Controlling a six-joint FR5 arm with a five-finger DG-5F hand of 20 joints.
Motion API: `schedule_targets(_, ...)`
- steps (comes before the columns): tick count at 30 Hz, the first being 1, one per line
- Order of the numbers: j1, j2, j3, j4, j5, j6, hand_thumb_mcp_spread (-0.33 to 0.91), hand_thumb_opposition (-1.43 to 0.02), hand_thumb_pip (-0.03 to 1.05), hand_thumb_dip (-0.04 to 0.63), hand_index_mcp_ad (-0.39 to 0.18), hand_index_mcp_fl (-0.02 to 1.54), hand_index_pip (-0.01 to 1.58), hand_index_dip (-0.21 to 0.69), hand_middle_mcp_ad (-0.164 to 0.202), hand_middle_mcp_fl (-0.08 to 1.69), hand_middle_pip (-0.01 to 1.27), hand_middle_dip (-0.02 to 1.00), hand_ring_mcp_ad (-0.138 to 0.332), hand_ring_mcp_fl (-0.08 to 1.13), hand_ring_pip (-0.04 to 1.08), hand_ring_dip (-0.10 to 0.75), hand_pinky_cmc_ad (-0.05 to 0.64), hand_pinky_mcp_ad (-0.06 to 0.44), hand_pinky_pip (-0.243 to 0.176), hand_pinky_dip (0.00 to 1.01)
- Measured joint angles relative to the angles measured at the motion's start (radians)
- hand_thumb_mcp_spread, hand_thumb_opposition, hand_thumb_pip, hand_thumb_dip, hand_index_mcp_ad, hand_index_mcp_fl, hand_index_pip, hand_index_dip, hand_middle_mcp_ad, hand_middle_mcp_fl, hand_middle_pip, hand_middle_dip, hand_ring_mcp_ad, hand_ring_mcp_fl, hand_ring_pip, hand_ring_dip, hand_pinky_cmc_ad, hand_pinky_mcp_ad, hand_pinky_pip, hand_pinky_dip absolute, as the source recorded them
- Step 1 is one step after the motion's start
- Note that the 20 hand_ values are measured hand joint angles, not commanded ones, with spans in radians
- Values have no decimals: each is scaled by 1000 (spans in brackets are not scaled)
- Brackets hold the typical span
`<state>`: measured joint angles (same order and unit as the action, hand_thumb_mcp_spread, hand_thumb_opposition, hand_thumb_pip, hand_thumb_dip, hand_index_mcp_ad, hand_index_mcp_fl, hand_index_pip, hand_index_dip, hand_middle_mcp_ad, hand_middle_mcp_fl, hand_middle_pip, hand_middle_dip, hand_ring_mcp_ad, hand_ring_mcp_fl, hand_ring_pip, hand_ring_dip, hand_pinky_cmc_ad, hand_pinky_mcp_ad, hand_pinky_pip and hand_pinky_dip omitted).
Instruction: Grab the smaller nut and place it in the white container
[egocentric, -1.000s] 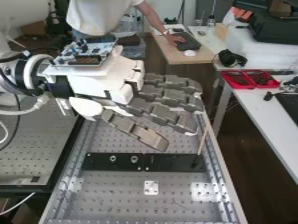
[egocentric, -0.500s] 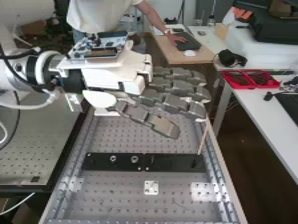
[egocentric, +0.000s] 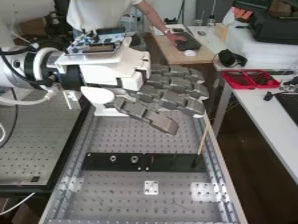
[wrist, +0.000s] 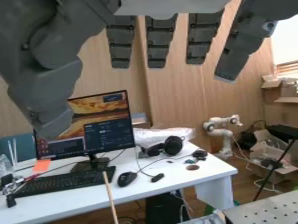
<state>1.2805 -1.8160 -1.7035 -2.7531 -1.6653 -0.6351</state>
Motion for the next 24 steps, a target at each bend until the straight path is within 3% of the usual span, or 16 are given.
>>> schedule_targets(24,1,12,-15,28,-1,-4,147,-761,716,176,-157,122,89,204,21,24,113,202,155,12,103,84,344,264,-91,524)
